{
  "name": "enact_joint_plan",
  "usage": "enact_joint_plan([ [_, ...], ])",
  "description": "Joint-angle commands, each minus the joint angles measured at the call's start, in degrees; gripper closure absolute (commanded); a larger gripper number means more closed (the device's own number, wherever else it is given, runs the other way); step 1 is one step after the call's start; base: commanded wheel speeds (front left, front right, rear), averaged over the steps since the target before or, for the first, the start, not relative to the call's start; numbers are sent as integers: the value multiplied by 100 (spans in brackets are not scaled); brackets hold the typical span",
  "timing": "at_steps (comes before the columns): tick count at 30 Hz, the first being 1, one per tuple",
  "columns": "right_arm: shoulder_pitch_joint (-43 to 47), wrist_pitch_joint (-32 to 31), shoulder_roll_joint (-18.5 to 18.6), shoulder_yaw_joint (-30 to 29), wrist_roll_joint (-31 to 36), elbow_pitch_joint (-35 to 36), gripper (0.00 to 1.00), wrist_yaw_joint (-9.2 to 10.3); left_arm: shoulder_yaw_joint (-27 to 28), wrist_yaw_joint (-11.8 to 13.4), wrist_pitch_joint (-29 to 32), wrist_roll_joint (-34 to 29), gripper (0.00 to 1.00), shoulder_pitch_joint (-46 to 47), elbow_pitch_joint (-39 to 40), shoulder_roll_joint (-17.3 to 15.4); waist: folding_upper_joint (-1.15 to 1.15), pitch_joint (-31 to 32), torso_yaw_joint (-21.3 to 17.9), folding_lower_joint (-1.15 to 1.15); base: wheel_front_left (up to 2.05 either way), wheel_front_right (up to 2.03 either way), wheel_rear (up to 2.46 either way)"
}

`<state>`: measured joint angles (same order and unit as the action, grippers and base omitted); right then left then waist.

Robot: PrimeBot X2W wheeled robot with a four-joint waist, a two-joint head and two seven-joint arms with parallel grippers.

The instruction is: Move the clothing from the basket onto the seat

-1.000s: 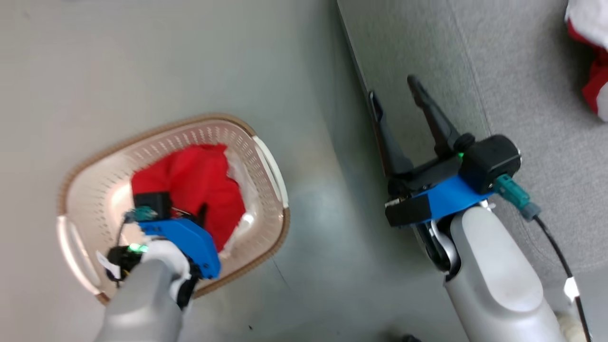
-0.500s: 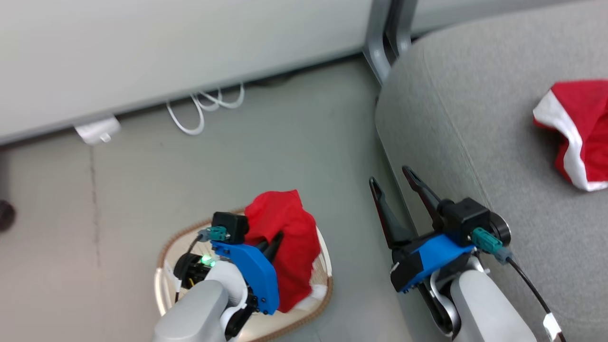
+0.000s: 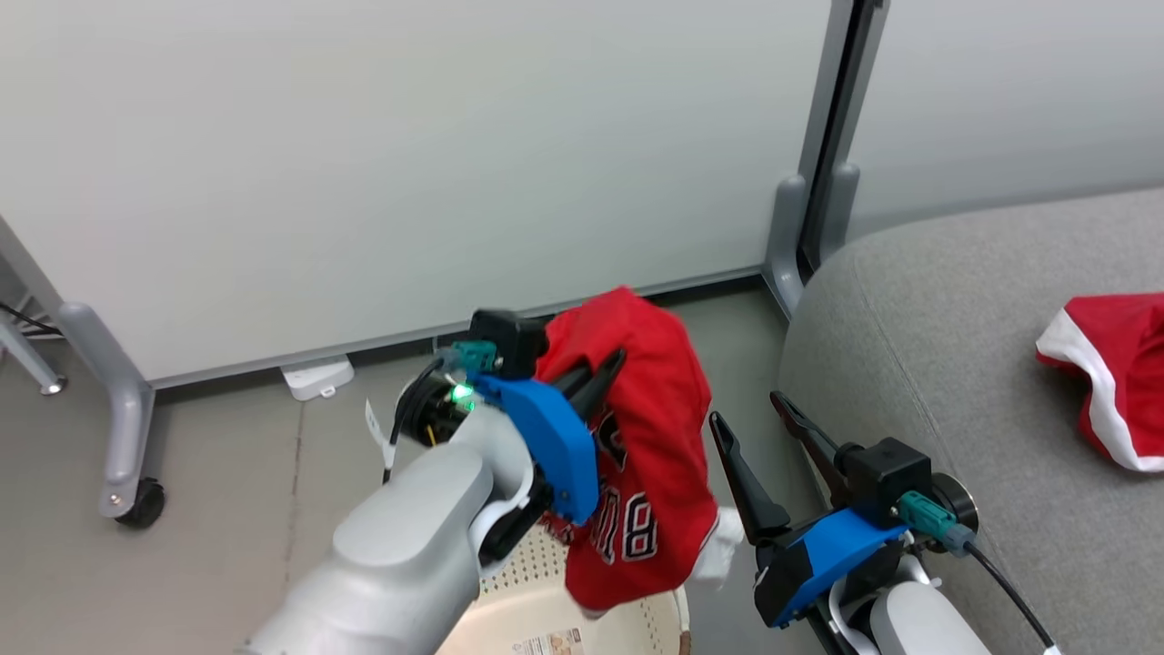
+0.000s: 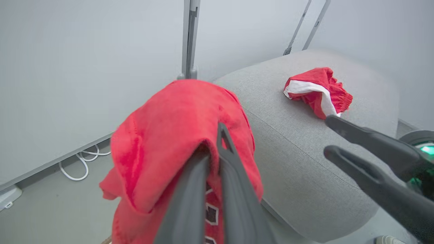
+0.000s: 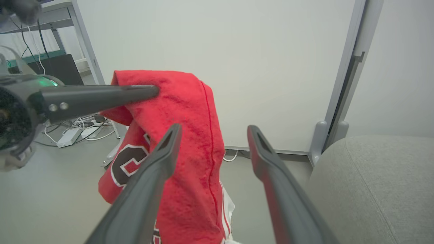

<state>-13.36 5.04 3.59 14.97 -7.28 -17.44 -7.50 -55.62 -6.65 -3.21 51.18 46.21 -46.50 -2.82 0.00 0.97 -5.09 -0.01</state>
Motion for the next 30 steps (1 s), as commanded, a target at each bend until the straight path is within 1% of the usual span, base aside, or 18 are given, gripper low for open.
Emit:
enact_joint_plan([
  [1, 133, -22, 16, 13, -22, 49, 0, 2, -111, 50, -48, 72, 100, 214, 46, -13, 0, 147, 96, 1, 0, 0, 0],
  [11, 219, -90, -10, 127, -60, 136, 0, 2, -547, 211, -116, 474, 100, 898, 125, -14, 0, 346, 141, 1, 0, 0, 0],
  [22, 210, -144, -26, 154, -84, 204, 0, 2, -978, 313, -268, 862, 100, 1036, 53, -13, 0, 363, 152, 1, 0, 0, 0],
  [30, -123, -207, -45, 297, -50, 5, 0, 2, -1191, 360, -347, 1078, 100, 1086, 18, -13, 0, 285, 135, 1, 0, 0, 0],
])
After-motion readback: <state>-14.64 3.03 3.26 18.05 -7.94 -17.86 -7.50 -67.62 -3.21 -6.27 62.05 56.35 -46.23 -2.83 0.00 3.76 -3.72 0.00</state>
